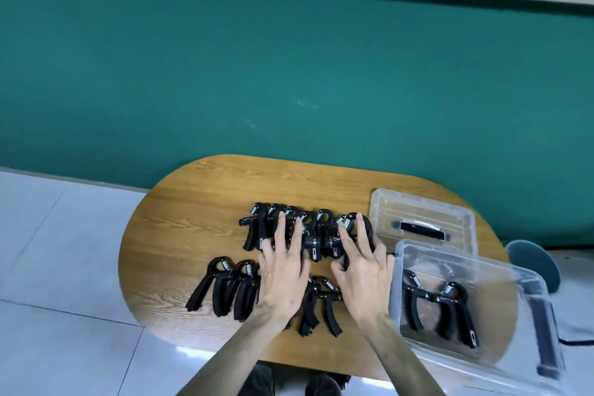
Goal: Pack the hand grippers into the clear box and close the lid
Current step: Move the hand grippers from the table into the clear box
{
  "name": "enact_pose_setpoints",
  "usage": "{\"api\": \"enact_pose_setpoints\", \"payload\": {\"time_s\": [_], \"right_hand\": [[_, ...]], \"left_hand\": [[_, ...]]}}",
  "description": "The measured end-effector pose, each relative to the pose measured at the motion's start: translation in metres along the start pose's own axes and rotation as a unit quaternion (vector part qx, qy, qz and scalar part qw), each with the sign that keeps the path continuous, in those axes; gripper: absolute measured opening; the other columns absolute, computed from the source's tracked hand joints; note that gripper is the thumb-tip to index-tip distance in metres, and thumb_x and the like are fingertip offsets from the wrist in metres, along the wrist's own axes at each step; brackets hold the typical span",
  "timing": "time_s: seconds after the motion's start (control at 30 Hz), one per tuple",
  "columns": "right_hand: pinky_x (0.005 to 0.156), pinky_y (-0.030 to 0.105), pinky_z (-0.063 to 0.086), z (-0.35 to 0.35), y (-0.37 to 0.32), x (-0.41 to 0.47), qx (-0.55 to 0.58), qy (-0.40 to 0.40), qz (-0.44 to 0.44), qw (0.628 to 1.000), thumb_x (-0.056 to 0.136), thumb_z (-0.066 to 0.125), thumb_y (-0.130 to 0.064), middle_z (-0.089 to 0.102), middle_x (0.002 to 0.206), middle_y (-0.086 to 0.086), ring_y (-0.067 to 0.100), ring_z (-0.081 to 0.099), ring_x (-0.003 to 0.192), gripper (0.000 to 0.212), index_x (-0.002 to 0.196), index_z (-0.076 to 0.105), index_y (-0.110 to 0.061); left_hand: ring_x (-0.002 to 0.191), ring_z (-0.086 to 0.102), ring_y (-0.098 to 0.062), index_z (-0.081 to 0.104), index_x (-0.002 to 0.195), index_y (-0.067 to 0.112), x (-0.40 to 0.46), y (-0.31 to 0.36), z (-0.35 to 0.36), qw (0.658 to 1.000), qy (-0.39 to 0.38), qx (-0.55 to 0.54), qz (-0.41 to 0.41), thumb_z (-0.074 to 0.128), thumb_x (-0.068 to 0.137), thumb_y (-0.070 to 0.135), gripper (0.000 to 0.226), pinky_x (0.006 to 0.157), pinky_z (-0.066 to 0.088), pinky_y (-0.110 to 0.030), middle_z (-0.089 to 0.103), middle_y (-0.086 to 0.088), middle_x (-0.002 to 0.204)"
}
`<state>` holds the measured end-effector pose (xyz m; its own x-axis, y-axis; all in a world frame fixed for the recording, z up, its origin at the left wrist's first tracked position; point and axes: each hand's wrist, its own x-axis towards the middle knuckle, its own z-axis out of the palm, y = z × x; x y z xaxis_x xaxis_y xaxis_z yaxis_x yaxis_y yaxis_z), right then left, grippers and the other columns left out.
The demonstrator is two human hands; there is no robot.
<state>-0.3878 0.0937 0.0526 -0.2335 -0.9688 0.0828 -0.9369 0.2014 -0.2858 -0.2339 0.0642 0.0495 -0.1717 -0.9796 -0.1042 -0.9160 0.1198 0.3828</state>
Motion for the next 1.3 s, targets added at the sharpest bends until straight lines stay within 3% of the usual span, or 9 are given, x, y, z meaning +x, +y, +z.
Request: {"api": "enact_pose_setpoints", "payload": {"time_s": [0.17, 0.33, 0.6, 0.73, 1.1, 1.3], "right_hand": [[0.079, 0.047, 0.047, -0.023, 0.054, -0.011, -0.011, 0.028, 0.019, 0.999, 0.071, 0.076, -0.017, 0.038, 0.16, 0.005, 0.04, 0.056, 0.099, 0.075, 0.142, 0.056, -0.025], [0.076, 0.048, 0.045, -0.043, 0.111, -0.022, -0.008, 0.041, 0.062, 0.997, 0.07, 0.078, -0.016, 0.039, 0.159, 0.004, 0.041, 0.058, 0.096, 0.072, 0.139, 0.06, -0.025], [0.077, 0.048, 0.047, -0.061, 0.192, -0.051, -0.006, 0.019, 0.13, 0.991, 0.066, 0.082, -0.02, 0.038, 0.16, 0.004, 0.043, 0.056, 0.106, 0.08, 0.141, 0.057, -0.028], [0.076, 0.048, 0.046, -0.063, 0.229, -0.062, 0.007, 0.005, 0.162, 0.987, 0.066, 0.081, -0.019, 0.039, 0.159, 0.004, 0.043, 0.056, 0.105, 0.078, 0.14, 0.057, -0.027], [0.08, 0.051, 0.044, -0.019, 0.291, -0.076, 0.031, -0.06, 0.199, 0.978, 0.078, 0.08, -0.027, 0.037, 0.16, 0.006, 0.044, 0.055, 0.105, 0.069, 0.141, 0.054, -0.026], [0.082, 0.054, 0.042, 0.016, 0.314, -0.068, 0.051, -0.089, 0.182, 0.978, 0.081, 0.079, -0.023, 0.033, 0.162, 0.012, 0.047, 0.053, 0.108, 0.071, 0.146, 0.049, -0.023]], "left_hand": [[0.105, 0.037, -0.027, 0.013, 0.159, 0.025, -0.01, 0.057, 0.018, 0.999, 0.009, -0.016, 0.03, 0.045, 0.101, 0.029, 0.067, 0.095, 0.041, -0.047, -0.006, -0.006, 0.168], [0.106, 0.034, -0.024, 0.008, 0.16, 0.027, -0.016, 0.116, 0.043, 0.998, -0.005, -0.019, 0.059, 0.043, 0.103, 0.03, 0.067, 0.099, 0.04, -0.045, -0.011, -0.004, 0.167], [0.109, 0.034, -0.026, 0.01, 0.16, 0.022, -0.035, 0.191, 0.087, 0.994, -0.031, -0.004, 0.102, 0.041, 0.101, 0.03, 0.067, 0.097, 0.039, -0.044, -0.012, -0.007, 0.167], [0.105, 0.035, -0.024, 0.013, 0.16, 0.021, -0.042, 0.224, 0.116, 0.994, -0.039, 0.006, 0.103, 0.045, 0.1, 0.029, 0.068, 0.091, 0.041, -0.041, -0.003, -0.01, 0.167], [0.088, 0.047, -0.027, 0.033, 0.154, 0.015, -0.043, 0.25, 0.194, 0.99, -0.098, 0.059, 0.076, 0.071, 0.085, 0.023, 0.079, 0.071, 0.045, -0.039, 0.022, -0.02, 0.162], [0.089, 0.047, -0.03, 0.034, 0.153, 0.012, -0.031, 0.249, 0.235, 0.989, -0.124, 0.069, 0.038, 0.069, 0.084, 0.018, 0.078, 0.067, 0.044, -0.041, 0.02, -0.023, 0.162]]}}
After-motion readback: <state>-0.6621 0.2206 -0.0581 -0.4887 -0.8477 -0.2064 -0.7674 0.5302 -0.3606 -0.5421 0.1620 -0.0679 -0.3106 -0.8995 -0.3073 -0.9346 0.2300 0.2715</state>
